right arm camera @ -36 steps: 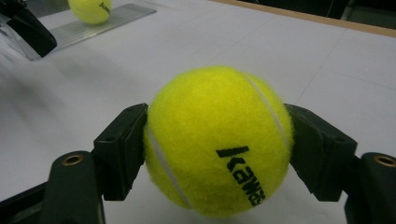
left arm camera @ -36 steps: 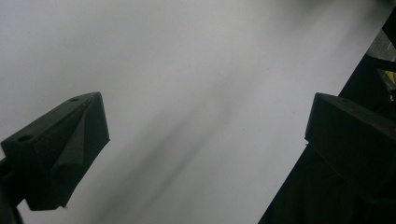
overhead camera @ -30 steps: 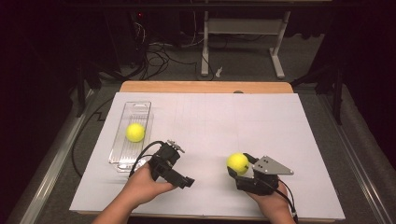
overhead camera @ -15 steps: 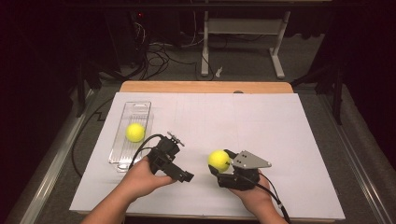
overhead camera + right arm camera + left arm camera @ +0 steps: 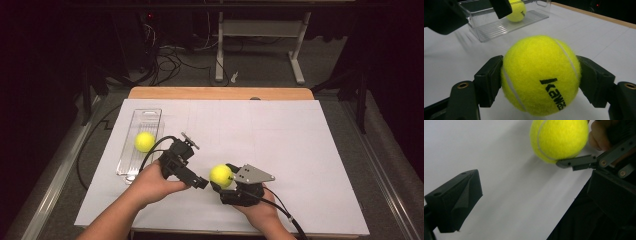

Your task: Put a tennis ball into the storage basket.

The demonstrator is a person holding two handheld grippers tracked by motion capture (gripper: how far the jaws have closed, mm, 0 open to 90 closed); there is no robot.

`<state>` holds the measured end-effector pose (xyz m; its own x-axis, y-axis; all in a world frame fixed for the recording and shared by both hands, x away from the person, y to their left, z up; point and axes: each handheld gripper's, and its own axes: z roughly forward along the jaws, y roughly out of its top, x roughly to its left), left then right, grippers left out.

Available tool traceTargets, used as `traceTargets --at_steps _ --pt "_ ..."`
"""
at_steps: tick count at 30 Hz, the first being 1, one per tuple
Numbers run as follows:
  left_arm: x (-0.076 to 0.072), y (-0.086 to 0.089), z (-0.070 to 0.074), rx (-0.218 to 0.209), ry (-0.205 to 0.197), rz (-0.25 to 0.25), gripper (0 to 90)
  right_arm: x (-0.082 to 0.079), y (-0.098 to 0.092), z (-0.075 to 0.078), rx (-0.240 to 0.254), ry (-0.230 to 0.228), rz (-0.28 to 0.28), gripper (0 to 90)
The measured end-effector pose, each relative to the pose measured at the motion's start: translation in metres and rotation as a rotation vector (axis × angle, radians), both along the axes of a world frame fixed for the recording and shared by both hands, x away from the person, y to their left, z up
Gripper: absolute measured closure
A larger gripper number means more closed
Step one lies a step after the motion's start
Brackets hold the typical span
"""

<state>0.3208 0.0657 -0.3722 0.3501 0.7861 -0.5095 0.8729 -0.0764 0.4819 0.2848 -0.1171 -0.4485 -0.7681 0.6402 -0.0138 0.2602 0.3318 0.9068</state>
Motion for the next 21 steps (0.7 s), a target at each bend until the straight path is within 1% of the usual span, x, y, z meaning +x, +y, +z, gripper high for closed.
traceTargets --at_steps 9,10,11,14,19,21 --pt "0.0062 -0.0028 -0.0009 0.010 0.029 -0.001 0.8 -0.0034 0.0036 -0.0078 0.001 0.007 0.019 27.5" --pt "0.0069 -0.0034 -0.0011 0.013 0.028 0.002 0.8 -0.0037 0.0038 -0.0082 0.001 0.008 0.020 27.5" --pt "0.0069 -0.0034 -0.0011 0.013 0.028 0.002 0.8 -0.0037 0.0038 -0.0082 0.001 0.008 0.020 27.5" --pt "0.0090 -0.0048 -0.0004 0.034 0.030 -0.002 0.8 -0.0054 0.0039 -0.0081 0.014 0.005 0.025 27.5" --pt "0.0097 -0.0066 0.0009 0.042 0.038 -0.015 1.0 -0.0073 0.0040 -0.0071 0.024 -0.003 0.027 27.5" --pt "0.0094 -0.0088 0.0018 0.048 0.048 -0.025 1.0 -0.0086 0.0048 -0.0068 0.029 -0.005 0.029 27.5"
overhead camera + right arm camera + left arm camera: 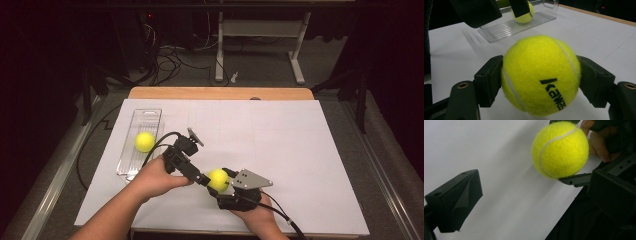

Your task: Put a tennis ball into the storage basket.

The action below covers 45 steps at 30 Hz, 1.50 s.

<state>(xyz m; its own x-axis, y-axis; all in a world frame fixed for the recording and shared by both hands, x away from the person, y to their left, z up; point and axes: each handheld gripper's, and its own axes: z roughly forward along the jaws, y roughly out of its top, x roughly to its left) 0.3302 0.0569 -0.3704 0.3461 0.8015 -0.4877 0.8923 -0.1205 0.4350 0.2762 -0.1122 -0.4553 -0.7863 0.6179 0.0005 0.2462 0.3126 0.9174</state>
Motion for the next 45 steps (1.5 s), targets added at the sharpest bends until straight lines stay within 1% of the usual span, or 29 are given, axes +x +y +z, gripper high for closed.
traceTargets --at_steps 6,7,8,9,12,13,18,24,28,39,41,45 --pt "-0.001 -0.006 0.001 0.006 0.005 -0.008 1.0 -0.001 0.002 0.000 0.000 -0.005 0.007 27.5" --pt "-0.002 -0.010 0.001 0.011 0.008 -0.019 1.1 -0.001 0.002 0.000 0.002 -0.007 0.010 27.5" --pt "-0.002 -0.010 0.001 0.011 0.008 -0.019 1.1 -0.001 0.002 0.000 0.002 -0.007 0.010 27.5" --pt "-0.002 -0.014 0.000 0.022 0.004 -0.019 1.0 -0.001 0.002 0.000 0.004 -0.007 0.012 27.5" --pt "-0.002 -0.018 0.000 0.027 0.011 -0.026 1.1 -0.002 0.003 0.000 0.006 -0.007 0.015 27.5" --pt "-0.002 -0.021 -0.001 0.037 0.011 -0.025 1.0 -0.002 0.003 0.000 0.006 -0.008 0.017 27.5" --pt "-0.001 -0.026 -0.001 0.044 0.018 -0.028 0.8 -0.003 0.004 0.000 0.012 -0.015 0.021 27.5" --pt "-0.001 -0.033 -0.004 0.048 0.030 -0.027 0.8 -0.004 0.004 0.001 0.024 -0.021 0.024 27.5" --pt "-0.001 -0.038 -0.009 0.060 0.036 -0.035 0.8 -0.004 0.004 0.001 0.025 -0.022 0.026 27.5" --pt "0.000 -0.047 -0.019 0.073 0.050 -0.040 2.1 -0.004 0.005 0.001 0.029 -0.029 0.028 27.5" --pt "0.001 -0.047 -0.019 0.070 0.047 -0.040 2.8 -0.004 0.005 0.002 0.031 -0.030 0.028 27.5" --pt "0.001 -0.048 -0.021 0.061 0.057 -0.035 4.6 -0.005 0.004 0.003 0.036 -0.033 0.026 27.5"
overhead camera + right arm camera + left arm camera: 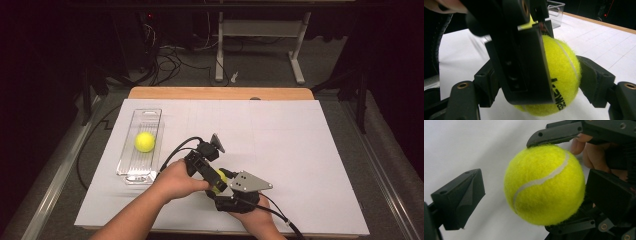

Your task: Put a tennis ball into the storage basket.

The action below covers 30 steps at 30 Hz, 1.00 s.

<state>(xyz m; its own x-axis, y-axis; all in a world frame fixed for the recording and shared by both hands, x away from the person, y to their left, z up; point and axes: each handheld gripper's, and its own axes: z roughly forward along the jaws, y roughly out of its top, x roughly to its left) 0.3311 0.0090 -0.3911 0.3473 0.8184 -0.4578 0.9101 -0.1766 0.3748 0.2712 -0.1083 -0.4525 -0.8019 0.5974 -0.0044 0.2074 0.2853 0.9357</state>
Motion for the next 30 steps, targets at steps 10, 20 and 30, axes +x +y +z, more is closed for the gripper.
traceTargets --at_steps 10,20,30 --pt "0.0002 0.0007 -0.0018 -0.036 0.034 -0.012 16.5 -0.0001 -0.0002 0.0008 0.005 -0.006 -0.005 27.5" --pt "0.0001 0.0024 -0.0023 -0.061 0.036 -0.022 25.6 0.0007 -0.0004 -0.0002 -0.005 -0.006 -0.014 27.5" --pt "-0.0009 0.0017 -0.0024 -0.050 0.026 -0.015 26.2 0.0013 0.0001 -0.0008 -0.002 -0.006 -0.013 27.2"
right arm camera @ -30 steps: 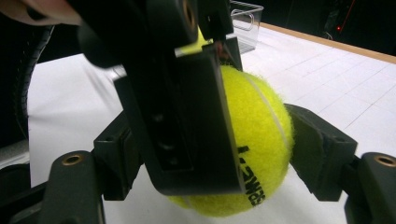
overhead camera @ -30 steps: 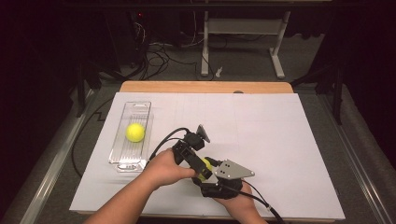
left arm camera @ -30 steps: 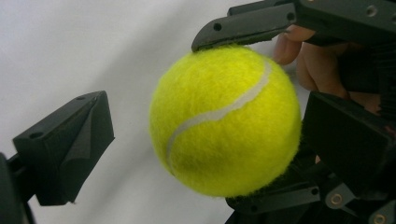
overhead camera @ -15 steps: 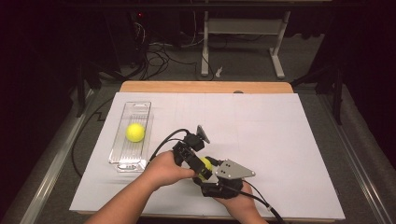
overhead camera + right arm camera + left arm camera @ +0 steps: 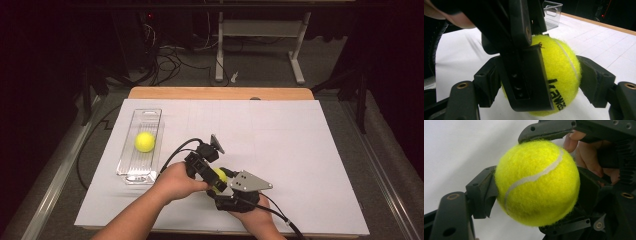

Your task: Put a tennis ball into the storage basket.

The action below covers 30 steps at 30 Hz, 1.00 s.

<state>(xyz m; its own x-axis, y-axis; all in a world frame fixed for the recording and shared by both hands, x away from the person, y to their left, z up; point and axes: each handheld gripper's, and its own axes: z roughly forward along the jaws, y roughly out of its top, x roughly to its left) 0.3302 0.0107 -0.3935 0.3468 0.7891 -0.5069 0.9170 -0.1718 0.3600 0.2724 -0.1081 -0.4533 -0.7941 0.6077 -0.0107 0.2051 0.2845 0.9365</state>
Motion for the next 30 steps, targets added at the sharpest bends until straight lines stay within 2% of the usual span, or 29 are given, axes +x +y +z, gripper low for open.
traceTargets --at_steps 2,7,14,22,30 --pt "0.0005 0.0000 0.0000 0.009 0.012 -0.005 26.2 -0.0001 0.0001 -0.0003 -0.003 0.000 0.002 27.1" --pt "0.0005 0.0002 0.0005 0.007 0.009 -0.002 26.4 -0.0004 0.0005 -0.0009 -0.001 -0.009 0.004 26.8" --pt "-0.0010 -0.0005 -0.0008 0.014 -0.013 -0.012 26.5 -0.0006 0.0012 -0.0018 -0.006 -0.020 0.004 26.3" --pt "-0.0009 -0.0008 -0.0013 0.022 -0.015 -0.013 26.7 -0.0003 0.0014 -0.0026 -0.012 -0.024 0.009 24.8" --pt "0.0002 -0.0003 -0.0016 0.029 -0.020 -0.001 26.8 0.0015 0.0013 -0.0035 0.000 -0.012 0.004 15.6"
